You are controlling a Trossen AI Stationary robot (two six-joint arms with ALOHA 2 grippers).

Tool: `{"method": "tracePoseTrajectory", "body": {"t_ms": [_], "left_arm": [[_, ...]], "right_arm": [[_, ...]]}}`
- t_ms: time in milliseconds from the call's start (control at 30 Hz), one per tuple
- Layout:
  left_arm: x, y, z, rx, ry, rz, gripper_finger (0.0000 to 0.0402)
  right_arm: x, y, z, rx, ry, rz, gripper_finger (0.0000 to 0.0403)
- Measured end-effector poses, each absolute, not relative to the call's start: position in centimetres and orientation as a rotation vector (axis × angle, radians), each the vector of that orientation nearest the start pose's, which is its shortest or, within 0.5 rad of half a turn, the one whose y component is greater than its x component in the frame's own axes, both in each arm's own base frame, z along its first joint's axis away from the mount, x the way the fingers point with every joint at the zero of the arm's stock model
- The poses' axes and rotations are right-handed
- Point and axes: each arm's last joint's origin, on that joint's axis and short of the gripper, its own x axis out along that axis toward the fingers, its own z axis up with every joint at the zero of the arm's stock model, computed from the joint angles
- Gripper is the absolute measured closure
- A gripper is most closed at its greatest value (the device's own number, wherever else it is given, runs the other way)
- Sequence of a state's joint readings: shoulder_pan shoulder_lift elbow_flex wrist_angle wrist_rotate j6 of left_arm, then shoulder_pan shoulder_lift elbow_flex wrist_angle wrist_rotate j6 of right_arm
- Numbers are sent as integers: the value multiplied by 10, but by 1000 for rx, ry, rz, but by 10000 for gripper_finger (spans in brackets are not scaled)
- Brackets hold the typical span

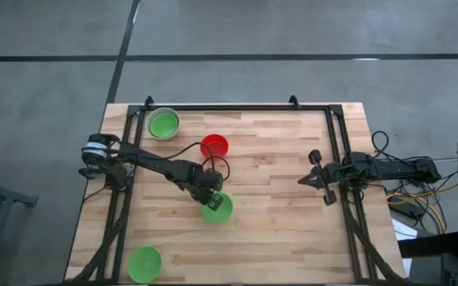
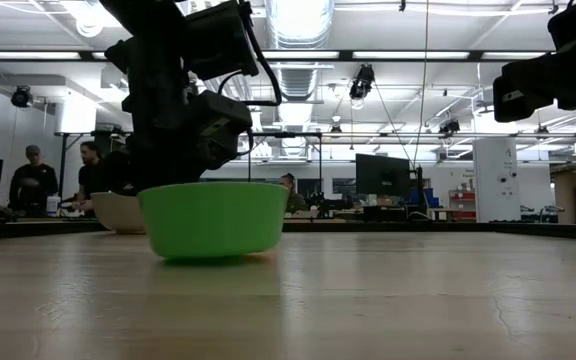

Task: Nest bowls inside each other
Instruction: Stack the right green bowl on the stacked bowls

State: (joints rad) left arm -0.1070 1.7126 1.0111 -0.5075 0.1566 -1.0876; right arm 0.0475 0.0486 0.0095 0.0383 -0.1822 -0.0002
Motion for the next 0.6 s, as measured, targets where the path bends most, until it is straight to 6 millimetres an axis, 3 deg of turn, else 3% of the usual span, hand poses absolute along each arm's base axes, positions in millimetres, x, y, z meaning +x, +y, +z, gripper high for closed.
{"method": "tracePoseTrajectory", "body": {"t_ms": [300, 600], "left_arm": [[315, -38, 168, -961, 1191, 456, 396], [311, -34, 197, -867, 1061, 468, 396]], "right_arm": [[99, 10, 167, 0, 1, 230, 394], [99, 10, 167, 0, 1, 230, 394]]}}
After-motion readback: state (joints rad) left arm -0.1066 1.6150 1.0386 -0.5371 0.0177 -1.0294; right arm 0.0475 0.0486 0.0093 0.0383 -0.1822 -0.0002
